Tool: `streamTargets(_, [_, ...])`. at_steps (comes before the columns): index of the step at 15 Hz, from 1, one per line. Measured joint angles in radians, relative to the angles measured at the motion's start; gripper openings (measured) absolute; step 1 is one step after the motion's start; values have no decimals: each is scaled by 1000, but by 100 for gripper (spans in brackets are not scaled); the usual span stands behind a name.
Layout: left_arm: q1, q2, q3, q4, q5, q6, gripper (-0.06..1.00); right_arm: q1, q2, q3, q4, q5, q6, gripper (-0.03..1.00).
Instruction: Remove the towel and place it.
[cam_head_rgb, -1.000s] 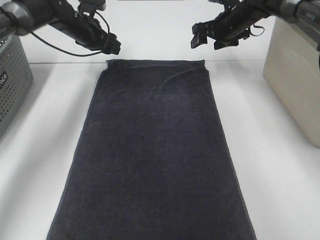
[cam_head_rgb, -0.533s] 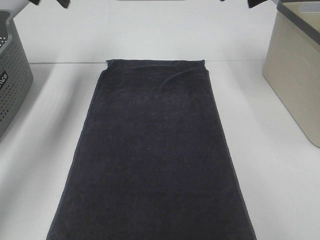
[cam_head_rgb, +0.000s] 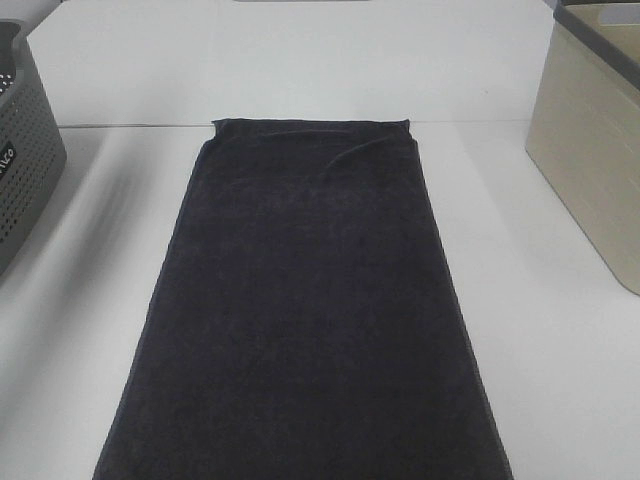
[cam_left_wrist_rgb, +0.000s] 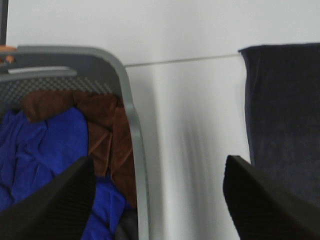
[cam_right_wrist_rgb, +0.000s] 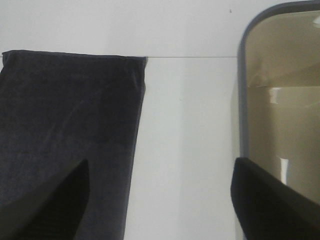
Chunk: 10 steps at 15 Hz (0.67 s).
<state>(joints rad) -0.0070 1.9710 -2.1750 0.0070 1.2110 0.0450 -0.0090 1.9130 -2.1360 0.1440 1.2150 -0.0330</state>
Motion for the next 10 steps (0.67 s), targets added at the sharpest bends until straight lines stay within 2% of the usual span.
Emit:
streamTargets(1, [0,-76,111,7,1,0,68,0,-89,81,-14,0,2,77])
streamTargets(2, [1,-115,156,7,1,0,68,0,-142,130,-15,0,4,77])
streamTargets(4, [1,-314,376,7,1,-1,68,0,-351,323,-16,1,12,77])
streamTargets(5, [1,-526,564,7,-3,-13,68,0,-560,538,-17,3,23,77])
streamTargets(10, [1,-995,968,7,-8,-105,68,0,-997,959,-18,5,51,77])
